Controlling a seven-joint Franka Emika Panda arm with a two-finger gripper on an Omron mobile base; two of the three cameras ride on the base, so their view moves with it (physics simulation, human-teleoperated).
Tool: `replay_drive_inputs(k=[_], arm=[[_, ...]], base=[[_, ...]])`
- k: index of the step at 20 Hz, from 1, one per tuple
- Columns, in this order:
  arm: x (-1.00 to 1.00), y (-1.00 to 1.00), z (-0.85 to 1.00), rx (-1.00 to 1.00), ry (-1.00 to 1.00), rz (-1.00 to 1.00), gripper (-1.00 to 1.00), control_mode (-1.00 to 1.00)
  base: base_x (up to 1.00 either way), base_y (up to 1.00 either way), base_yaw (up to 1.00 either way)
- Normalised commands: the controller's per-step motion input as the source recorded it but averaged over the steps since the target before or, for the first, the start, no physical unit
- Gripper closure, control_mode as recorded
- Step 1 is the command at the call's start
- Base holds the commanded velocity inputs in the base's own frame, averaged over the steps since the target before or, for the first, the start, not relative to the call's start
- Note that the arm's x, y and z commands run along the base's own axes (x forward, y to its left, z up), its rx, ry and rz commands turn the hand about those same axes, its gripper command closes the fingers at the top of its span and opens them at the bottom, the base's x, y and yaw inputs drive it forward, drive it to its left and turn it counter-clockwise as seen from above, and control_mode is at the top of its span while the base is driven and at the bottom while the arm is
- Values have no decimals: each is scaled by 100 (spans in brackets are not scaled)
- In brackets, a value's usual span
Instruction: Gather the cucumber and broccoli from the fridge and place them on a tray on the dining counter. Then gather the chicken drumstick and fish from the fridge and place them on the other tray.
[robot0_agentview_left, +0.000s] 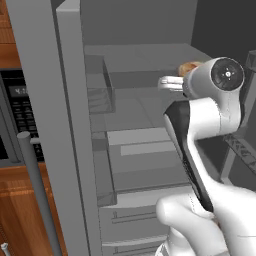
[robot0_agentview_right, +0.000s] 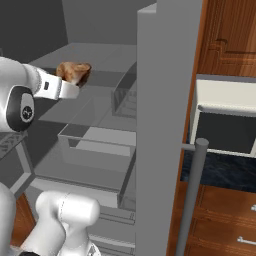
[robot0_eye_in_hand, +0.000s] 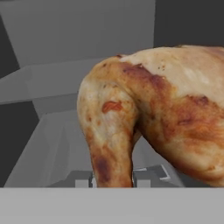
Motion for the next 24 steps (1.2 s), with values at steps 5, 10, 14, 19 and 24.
replay_drive_inputs(k=[5, 10, 14, 19, 24], arm=[[-100, -10, -1, 0, 0, -3, 100, -100], [-100, -9, -7, 0, 0, 0, 100, -100], [-96, -11, -7, 0, 0, 0, 100, -100], [-46, -4, -6, 0, 0, 2, 100, -100], [-6, 0, 0, 0, 0, 0, 100, -100]], base=[[0, 0, 0], [0, 0, 0], [0, 0, 0], [0, 0, 0], [0, 0, 0]])
